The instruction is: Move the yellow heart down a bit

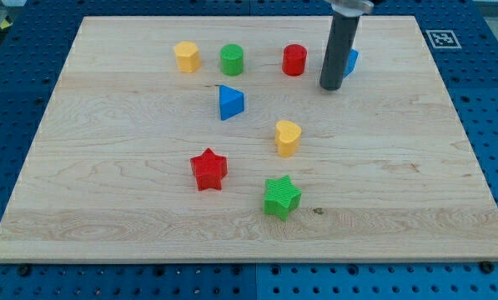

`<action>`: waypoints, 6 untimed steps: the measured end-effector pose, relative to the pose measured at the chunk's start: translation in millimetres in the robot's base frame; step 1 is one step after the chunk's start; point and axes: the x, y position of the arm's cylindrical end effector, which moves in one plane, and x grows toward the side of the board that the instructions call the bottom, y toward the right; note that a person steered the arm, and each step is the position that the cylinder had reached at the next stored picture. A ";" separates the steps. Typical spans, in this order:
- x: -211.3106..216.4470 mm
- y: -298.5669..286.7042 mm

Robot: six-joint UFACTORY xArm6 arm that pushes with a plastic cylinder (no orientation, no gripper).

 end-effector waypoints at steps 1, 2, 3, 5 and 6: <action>4.8 -0.1; 6.3 -0.1; 35.8 -8.3; 72.0 -96.7; 72.5 -103.3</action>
